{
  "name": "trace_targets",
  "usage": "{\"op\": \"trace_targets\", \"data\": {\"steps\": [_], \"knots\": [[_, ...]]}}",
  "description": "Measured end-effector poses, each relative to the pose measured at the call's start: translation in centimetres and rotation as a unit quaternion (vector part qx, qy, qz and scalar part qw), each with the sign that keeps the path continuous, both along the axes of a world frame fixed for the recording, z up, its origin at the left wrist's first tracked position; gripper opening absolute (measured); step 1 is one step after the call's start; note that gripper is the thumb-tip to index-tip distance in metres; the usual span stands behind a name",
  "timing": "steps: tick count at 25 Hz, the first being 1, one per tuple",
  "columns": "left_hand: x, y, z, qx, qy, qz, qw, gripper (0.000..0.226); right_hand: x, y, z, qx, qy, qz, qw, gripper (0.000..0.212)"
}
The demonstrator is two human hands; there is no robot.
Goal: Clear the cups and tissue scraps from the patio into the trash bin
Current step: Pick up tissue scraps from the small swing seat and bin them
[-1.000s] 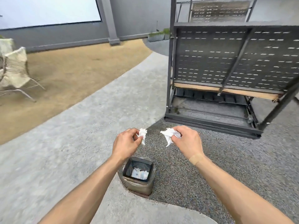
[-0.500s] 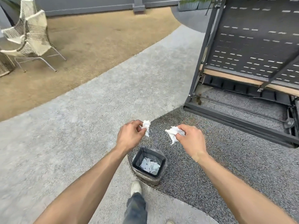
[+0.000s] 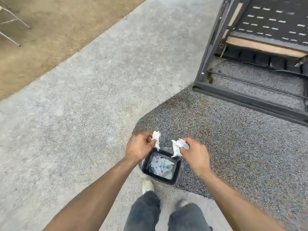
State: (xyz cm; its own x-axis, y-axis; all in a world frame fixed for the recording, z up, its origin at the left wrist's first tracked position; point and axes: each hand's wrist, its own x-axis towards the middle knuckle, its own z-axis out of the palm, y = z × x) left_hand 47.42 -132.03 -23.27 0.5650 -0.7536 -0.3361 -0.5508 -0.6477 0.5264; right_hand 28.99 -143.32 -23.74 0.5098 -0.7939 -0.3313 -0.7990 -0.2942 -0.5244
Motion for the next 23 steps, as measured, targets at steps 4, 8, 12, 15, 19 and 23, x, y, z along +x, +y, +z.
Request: {"op": "trace_targets", "data": {"steps": [4, 8, 12, 15, 19, 23], "knots": [[0.4, -0.6, -9.1, 0.084, 0.044, 0.009, 0.995, 0.012, 0.3, -0.1, -8.6, 0.066, 0.078, -0.052, 0.993, 0.038], [-0.8, -0.5, -20.4, 0.165, 0.074, 0.021, 0.983, 0.013, -0.2, 0.2, -19.4, 0.124, 0.146, -0.060, 0.980, 0.039], [-2.4, -0.3, -30.6, 0.243, 0.086, 0.043, 0.965, 0.018, 0.0, 0.7, -29.3, 0.128, 0.181, -0.031, 0.975, 0.038], [-3.1, 0.1, -36.1, 0.284, 0.077, 0.049, 0.955, 0.022, 0.5, 1.2, -34.5, 0.105, 0.191, 0.009, 0.976, 0.039], [-2.7, 0.6, -39.4, 0.299, 0.084, 0.052, 0.949, 0.035, 1.4, 1.6, -37.9, 0.101, 0.206, 0.037, 0.973, 0.043], [-2.0, 1.1, -37.1, 0.277, 0.077, 0.059, 0.956, 0.034, 1.5, 1.7, -36.0, 0.109, 0.196, 0.033, 0.974, 0.046]]}}
